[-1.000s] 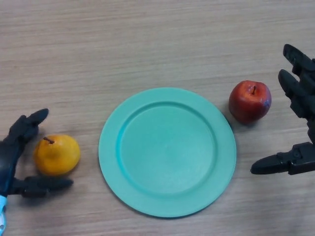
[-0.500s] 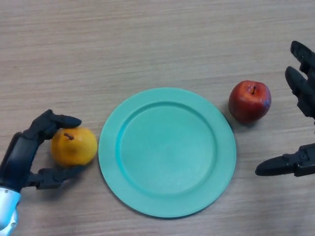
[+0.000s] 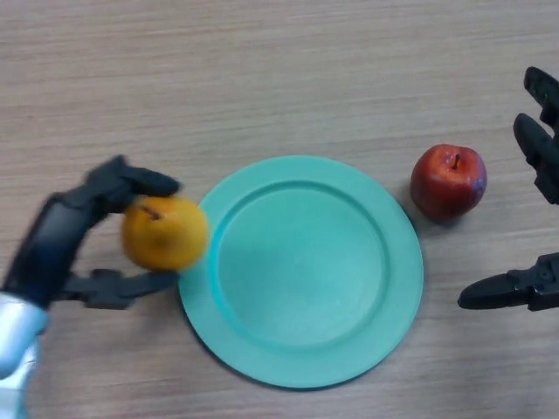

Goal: Pick up the yellow pear and place it on the plate

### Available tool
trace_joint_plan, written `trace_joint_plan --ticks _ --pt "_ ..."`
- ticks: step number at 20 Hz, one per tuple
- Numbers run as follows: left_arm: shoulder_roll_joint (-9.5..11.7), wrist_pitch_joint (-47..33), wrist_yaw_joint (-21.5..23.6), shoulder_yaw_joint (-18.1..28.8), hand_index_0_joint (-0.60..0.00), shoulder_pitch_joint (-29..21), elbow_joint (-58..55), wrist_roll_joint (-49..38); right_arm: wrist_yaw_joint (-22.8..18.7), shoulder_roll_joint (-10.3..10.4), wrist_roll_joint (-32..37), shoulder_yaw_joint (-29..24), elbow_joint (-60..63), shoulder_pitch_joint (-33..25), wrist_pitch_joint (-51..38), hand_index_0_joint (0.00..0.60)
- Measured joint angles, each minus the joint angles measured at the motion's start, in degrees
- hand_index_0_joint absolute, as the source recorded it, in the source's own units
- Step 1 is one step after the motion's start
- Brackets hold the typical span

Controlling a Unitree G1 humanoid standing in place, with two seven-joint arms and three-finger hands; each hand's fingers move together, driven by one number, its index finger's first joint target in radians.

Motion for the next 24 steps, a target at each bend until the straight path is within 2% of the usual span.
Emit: trace_joint_plan --ticks 1,3,6,7,8,9,11,12,15,18,24 --pt "-1.6 0.0 -0.1 -2.2 -0.6 -1.0 0.6 0.1 0.0 0.0 0.2 -0.1 0.0 0.1 0.0 0.0" --pt "-3.0 0.3 -0.2 -5.1 -0.6 -2.9 2.4 0.8 0.0 0.0 0.2 -0.4 0.1 0.2 0.1 0.0" --pt "-5.2 0.4 1.0 -5.6 -0.6 -5.5 6.1 1.0 0.0 0.0 0.2 -1.3 0.1 0.6 0.1 0.0" --pt "-5.7 0.4 2.2 -5.8 -0.451 -5.8 6.1 1.0 0.0 0.0 0.2 -1.3 0.1 1.1 0.1 0.0" --pt "-5.7 0.4 2.3 -5.9 -0.35 -6.0 6.1 1.0 0.1 0.0 0.2 -1.3 0.1 1.2 0.1 0.0" --pt "-5.8 0.4 2.3 -6.0 -0.201 -6.2 6.1 1.0 0.1 0.0 0.2 -1.4 0.1 1.2 0.1 0.0" --pt "-6.3 0.4 3.3 -7.3 -0.001 -6.3 6.1 1.3 0.1 0.0 0.2 -1.7 0.1 1.6 0.1 0.0" --pt "-7.1 0.9 4.8 -8.8 0.0 -6.4 6.1 5.5 0.1 0.0 0.2 -2.4 -0.2 1.8 0.1 0.0" --pt "-7.7 2.0 4.8 -12.8 0.0 -6.5 7.1 7.7 0.1 0.0 0.2 -3.2 -0.6 2.2 0.1 0.0" --pt "-7.6 4.0 4.8 -12.6 0.0 -6.0 5.2 7.5 0.0 0.0 0.2 -3.7 -2.1 2.2 0.1 0.0" --pt "-6.7 8.3 4.7 -8.2 0.0 -3.7 -4.7 7.5 -0.1 0.0 0.2 -3.6 -2.2 1.9 0.1 0.0"
